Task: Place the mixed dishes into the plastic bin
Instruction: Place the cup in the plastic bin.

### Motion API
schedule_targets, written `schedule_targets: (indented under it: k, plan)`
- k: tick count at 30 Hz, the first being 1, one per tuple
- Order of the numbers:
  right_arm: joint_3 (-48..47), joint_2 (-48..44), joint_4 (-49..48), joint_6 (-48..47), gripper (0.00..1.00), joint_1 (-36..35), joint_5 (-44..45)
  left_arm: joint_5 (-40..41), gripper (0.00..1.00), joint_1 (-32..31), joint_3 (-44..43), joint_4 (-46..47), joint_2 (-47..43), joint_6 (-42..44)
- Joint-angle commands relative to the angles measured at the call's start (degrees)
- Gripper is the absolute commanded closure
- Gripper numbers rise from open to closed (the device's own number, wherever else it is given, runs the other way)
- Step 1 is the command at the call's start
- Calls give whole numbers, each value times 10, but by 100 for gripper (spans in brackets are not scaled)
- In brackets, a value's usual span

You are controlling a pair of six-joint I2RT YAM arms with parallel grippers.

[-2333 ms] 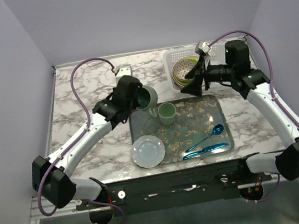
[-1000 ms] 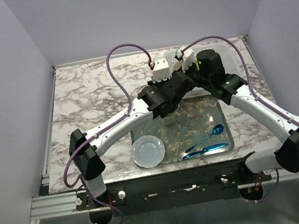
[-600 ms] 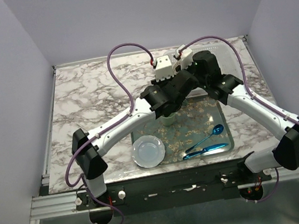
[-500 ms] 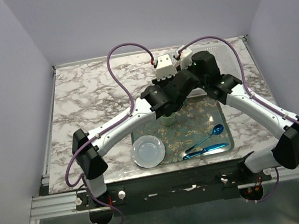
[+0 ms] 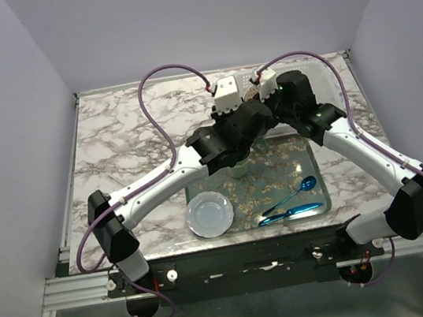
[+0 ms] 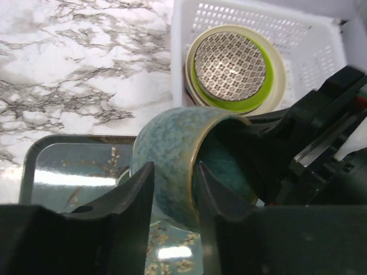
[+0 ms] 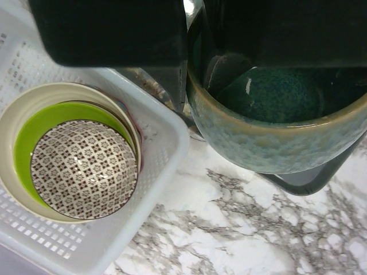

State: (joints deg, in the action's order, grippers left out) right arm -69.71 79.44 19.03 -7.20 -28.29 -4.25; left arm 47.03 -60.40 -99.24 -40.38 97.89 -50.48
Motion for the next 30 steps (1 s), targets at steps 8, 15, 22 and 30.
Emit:
schedule_targets:
  k: [8, 15, 22, 30]
  plan:
    - [7, -37, -28, 40, 100, 46, -166, -49, 30, 7, 57, 113, -90, 39]
    - [13, -46, -30, 53, 100, 97, -220, -172, 1, 18, 207, 312, -214, 180]
    - [18, -57, -43, 69, 100, 169, -227, -327, 1, 112, 276, 291, -323, 240]
    - [19, -52, -66, 90, 99, 251, -148, -302, 1, 183, 337, 149, -422, 361]
